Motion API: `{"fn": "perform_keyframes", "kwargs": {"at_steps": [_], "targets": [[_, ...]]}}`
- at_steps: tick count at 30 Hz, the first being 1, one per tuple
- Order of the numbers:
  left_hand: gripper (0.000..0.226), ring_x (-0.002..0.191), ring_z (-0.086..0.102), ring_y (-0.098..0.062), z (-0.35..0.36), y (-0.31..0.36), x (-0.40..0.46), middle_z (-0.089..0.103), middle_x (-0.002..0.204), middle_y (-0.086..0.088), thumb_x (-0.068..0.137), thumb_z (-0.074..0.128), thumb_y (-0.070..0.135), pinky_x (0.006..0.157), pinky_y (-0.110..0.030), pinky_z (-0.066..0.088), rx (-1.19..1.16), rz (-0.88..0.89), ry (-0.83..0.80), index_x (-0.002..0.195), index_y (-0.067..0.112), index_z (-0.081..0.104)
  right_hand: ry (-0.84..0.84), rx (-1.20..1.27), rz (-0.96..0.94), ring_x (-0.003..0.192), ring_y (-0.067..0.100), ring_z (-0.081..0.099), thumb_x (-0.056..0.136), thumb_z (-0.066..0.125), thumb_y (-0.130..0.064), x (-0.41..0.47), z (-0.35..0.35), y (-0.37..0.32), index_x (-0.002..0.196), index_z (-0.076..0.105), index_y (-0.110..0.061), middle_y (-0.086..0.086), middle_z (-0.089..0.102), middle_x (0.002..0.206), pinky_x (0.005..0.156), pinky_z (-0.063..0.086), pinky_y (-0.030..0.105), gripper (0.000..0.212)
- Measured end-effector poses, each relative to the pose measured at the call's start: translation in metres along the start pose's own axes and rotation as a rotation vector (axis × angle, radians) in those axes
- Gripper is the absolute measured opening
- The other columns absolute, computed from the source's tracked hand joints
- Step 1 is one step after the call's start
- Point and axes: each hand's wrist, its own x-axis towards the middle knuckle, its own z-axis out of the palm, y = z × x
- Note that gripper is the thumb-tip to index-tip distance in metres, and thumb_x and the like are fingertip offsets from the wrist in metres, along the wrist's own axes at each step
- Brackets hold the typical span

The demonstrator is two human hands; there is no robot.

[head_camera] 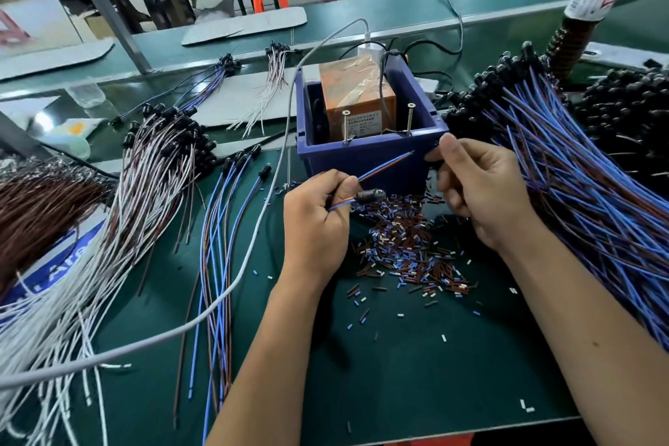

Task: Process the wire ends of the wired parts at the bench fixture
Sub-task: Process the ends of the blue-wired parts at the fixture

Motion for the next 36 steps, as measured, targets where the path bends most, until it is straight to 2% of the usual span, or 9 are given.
{"fn": "perform_keyframes", "kwargs": {"at_steps": [6,10,15,20,24,26,28,31,36], "targets": [[0.023,0.068,0.064,-0.022,0.006,0.003,-0.003,0.068,0.071,-0.002,0.100,0.060,0.018,0.064,-0.040,0.051,-0.042,-0.011,-0.007,0.083,0.009,0.073,-0.185,0.047,0.009,0.037,0.008,0.046,0.083,0.079,-0.038,-0.011,0.025,0.005,0.090,0.079,-0.017,0.004,0.065,0.065,0.033,0.029,0.015,0.022],[0.020,0.065,0.063,-0.010,0.011,0.011,-0.008,0.068,0.071,0.005,0.104,0.061,0.016,0.060,-0.035,0.050,0.001,0.073,-0.045,0.088,0.011,0.074,-0.174,0.111,-0.023,0.036,0.009,0.044,0.084,0.078,-0.027,-0.015,0.039,0.008,0.088,0.080,-0.013,0.007,0.066,0.067,0.033,0.030,0.016,0.015],[0.022,0.078,0.071,-0.011,0.012,0.019,-0.009,0.075,0.087,0.007,0.107,0.056,0.019,0.067,-0.038,0.056,0.046,0.161,0.244,0.096,0.010,0.073,-0.119,0.174,-0.062,0.039,0.008,0.044,0.088,0.075,-0.026,-0.013,0.036,0.003,0.089,0.079,-0.013,0.004,0.067,0.073,0.034,0.029,0.016,0.014],[0.019,0.068,0.067,-0.012,0.007,0.019,-0.007,0.071,0.076,0.004,0.108,0.053,0.017,0.060,-0.032,0.052,0.038,0.113,0.506,0.108,0.009,0.070,-0.026,0.129,-0.165,0.042,0.013,0.049,0.107,0.058,-0.019,-0.010,0.030,-0.002,0.094,0.067,-0.013,0.011,0.077,0.100,0.038,0.034,0.019,0.017],[0.025,0.062,0.065,-0.010,0.009,0.023,-0.007,0.069,0.069,0.007,0.106,0.055,0.010,0.063,-0.016,0.046,0.109,0.093,0.519,0.129,0.007,0.064,0.049,-0.010,-0.265,0.040,0.015,0.048,0.103,0.066,-0.015,-0.013,0.030,-0.001,0.099,0.069,-0.013,0.011,0.075,0.080,0.040,0.037,0.020,0.005],[0.023,0.062,0.066,-0.010,0.010,0.023,-0.009,0.068,0.067,0.006,0.104,0.055,0.008,0.064,-0.018,0.049,0.084,0.085,0.514,0.123,0.006,0.068,0.077,-0.085,-0.317,0.039,0.016,0.050,0.100,0.070,-0.017,-0.015,0.032,-0.001,0.101,0.068,-0.010,0.010,0.074,0.076,0.042,0.041,0.021,0.008],[0.021,0.056,0.063,-0.015,0.012,0.022,-0.010,0.065,0.062,0.001,0.099,0.055,0.008,0.057,-0.032,0.052,0.038,0.055,0.522,0.111,0.008,0.073,0.119,-0.140,-0.354,0.039,0.017,0.051,0.099,0.072,-0.020,-0.017,0.034,-0.001,0.094,0.068,-0.008,0.008,0.072,0.073,0.044,0.042,0.022,0.014],[0.020,0.050,0.055,-0.026,0.014,0.022,-0.010,0.057,0.057,-0.003,0.093,0.055,0.010,0.049,-0.042,0.045,0.020,0.029,0.542,0.098,0.015,0.074,0.201,-0.205,-0.388,0.039,0.018,0.053,0.100,0.071,-0.021,-0.017,0.036,-0.001,0.085,0.069,-0.010,0.004,0.070,0.067,0.043,0.042,0.025,0.018],[0.020,0.049,0.043,-0.010,0.014,0.020,-0.010,0.045,0.054,0.010,0.089,0.056,0.009,0.050,-0.027,0.034,0.007,-0.009,0.565,0.091,0.021,0.072,0.233,-0.271,-0.400,0.040,0.015,0.056,0.100,0.069,-0.019,-0.018,0.036,-0.002,0.082,0.070,-0.009,0.002,0.068,0.062,0.044,0.043,0.024,0.020]]}}
